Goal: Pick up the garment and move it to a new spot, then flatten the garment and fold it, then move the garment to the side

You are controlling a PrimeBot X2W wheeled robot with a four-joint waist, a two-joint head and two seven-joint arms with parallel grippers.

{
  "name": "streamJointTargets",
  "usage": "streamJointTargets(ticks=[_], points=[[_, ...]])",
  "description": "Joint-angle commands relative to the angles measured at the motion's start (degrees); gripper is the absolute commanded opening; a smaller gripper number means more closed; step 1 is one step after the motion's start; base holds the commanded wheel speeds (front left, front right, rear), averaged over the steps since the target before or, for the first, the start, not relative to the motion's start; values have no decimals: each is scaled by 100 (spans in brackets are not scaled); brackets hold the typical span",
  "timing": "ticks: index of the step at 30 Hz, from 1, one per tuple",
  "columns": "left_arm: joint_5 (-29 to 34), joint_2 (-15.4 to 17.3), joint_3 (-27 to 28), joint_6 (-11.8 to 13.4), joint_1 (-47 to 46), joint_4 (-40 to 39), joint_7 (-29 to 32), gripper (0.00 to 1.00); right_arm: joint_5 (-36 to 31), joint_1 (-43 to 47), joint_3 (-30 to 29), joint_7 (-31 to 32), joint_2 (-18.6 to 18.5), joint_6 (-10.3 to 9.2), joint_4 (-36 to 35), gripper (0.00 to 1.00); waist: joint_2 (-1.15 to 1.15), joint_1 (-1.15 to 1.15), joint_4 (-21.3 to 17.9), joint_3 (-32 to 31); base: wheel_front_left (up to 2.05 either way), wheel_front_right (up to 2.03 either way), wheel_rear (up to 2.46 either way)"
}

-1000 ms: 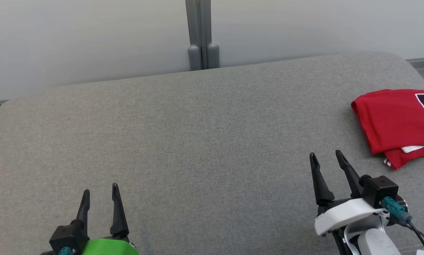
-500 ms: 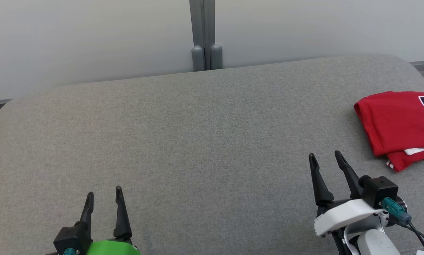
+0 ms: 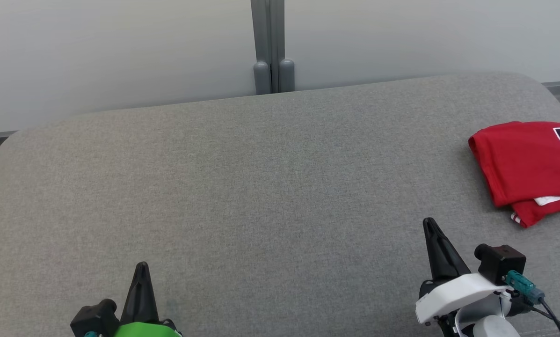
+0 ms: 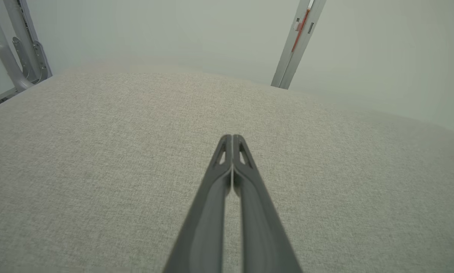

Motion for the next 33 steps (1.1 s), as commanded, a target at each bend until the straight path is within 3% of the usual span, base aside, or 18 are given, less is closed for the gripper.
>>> streamJointTargets(ticks=[1,33], points=[[-261,13,70,-72,-85,-79,53,0,299,-96,-44,56,-24,0,-95,0,0,0,2,1,0,0,0],[-2958,50,531,-494,-497,-4,807,0,3261,-237,-363,729,-90,-3,-127,0,0,0,34,8,0,0,0]])
